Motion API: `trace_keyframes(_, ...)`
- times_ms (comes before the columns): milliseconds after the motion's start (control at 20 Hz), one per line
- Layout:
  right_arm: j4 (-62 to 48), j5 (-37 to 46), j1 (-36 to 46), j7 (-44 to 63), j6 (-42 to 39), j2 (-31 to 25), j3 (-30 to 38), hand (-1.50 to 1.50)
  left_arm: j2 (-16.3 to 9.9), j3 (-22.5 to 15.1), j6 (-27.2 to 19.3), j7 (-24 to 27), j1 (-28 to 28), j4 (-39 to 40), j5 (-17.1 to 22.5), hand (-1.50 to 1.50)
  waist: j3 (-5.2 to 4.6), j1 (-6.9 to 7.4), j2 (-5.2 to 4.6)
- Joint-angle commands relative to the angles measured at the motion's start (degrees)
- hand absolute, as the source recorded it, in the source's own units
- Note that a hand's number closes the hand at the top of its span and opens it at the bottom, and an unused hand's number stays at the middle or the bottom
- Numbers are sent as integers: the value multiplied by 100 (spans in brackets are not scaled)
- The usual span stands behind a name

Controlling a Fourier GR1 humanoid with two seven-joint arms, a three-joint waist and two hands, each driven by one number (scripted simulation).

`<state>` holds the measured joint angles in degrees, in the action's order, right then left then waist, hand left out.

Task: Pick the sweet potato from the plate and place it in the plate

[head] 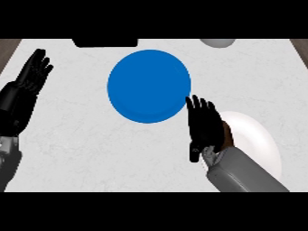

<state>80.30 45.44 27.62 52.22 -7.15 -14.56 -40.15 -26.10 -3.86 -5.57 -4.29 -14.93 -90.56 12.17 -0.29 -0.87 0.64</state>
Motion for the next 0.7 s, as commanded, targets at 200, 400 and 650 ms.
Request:
trace_keyframes(200, 208, -320, 268, 1687, -1846, 538, 277, -150, 140, -30, 66, 12, 63, -117, -96, 0, 24, 96, -47)
trace_keyframes(400, 263, -210, 111, 1294, -1953, 31, 537, -150, 169, 102, 89, 78, 67, -61, -136, 0, 26, 70, -53)
trace_keyframes(650, -264, 169, 94, 1395, -2006, 113, 539, -150, 211, 94, 100, -143, -84, -183, -132, 0, 27, 98, -60)
